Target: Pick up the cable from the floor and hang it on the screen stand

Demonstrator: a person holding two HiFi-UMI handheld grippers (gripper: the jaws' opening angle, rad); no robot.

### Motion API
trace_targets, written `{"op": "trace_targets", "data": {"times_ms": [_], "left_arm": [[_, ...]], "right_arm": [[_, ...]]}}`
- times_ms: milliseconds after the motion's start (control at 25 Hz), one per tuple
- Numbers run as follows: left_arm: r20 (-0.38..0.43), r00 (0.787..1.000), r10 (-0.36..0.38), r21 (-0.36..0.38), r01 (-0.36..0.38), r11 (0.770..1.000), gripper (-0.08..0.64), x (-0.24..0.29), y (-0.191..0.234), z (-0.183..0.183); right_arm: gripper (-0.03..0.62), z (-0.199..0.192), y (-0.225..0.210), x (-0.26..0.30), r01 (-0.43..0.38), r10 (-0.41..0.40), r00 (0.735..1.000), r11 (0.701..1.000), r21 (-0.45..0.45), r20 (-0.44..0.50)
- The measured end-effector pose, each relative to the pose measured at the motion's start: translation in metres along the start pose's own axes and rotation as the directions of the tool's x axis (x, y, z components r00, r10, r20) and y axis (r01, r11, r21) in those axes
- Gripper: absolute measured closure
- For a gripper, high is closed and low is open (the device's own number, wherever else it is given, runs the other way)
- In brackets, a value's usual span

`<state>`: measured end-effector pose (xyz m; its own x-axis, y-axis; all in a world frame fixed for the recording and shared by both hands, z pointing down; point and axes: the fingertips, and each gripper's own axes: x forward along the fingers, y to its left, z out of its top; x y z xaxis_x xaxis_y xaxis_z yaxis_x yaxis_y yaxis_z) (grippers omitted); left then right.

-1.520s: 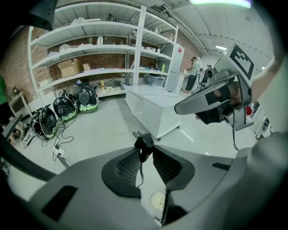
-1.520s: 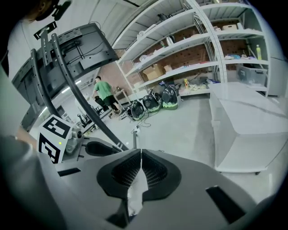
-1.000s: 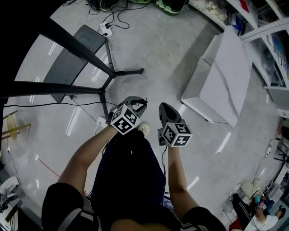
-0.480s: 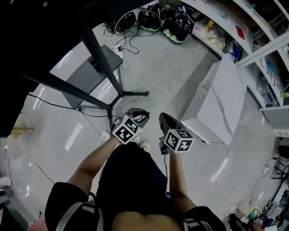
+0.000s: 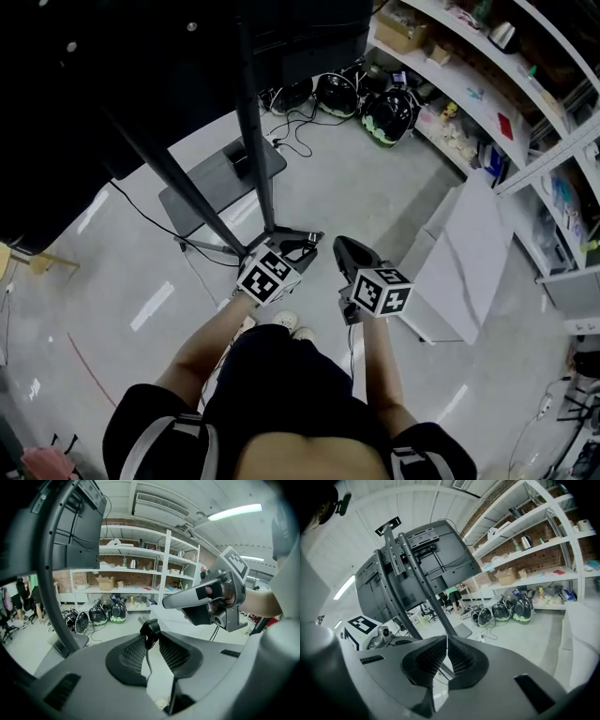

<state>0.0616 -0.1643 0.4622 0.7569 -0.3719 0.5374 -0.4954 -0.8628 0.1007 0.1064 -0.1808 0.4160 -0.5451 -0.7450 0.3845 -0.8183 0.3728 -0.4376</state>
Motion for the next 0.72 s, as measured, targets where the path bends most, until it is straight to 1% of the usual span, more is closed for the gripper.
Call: {"op": "trace_targets", "data": {"times_ms": [160,280,360,520,600,720], "left_arm": [[0.022,0.998,0.059,0.018,-0.059,0.998,0.468,-0.026,0.011,0.016],[0.051,0.993,0.103,0.031,-0.105,0.994,0.468,-0.046,0.022,0.029],[0.067,0.989,0.131,0.031,-0.133,0.991,0.468,-0.059,0.03,0.035],[0.089,0.975,0.202,0.003,-0.203,0.979,0.468,-0.091,0.049,0.036],[0.095,0.97,0.226,0.0,-0.227,0.974,0.468,-0.103,0.055,0.036],[0.105,0.962,0.253,-0.002,-0.254,0.967,0.468,-0.121,0.064,0.035]], "right_arm": [[0.566,0.034,0.036,0.0,-0.096,0.098,0.995,0.993,-0.067,0.015],[0.566,0.057,0.063,0.007,-0.168,0.171,0.985,0.976,-0.136,0.015],[0.566,0.067,0.078,0.015,-0.198,0.202,0.979,0.964,-0.175,0.004],[0.567,0.079,0.112,0.035,-0.272,0.275,0.961,0.934,-0.233,-0.019],[0.566,0.083,0.125,0.042,-0.3,0.306,0.952,0.919,-0.257,-0.02],[0.567,0.087,0.143,0.051,-0.33,0.336,0.941,0.905,-0.27,-0.023]]}}
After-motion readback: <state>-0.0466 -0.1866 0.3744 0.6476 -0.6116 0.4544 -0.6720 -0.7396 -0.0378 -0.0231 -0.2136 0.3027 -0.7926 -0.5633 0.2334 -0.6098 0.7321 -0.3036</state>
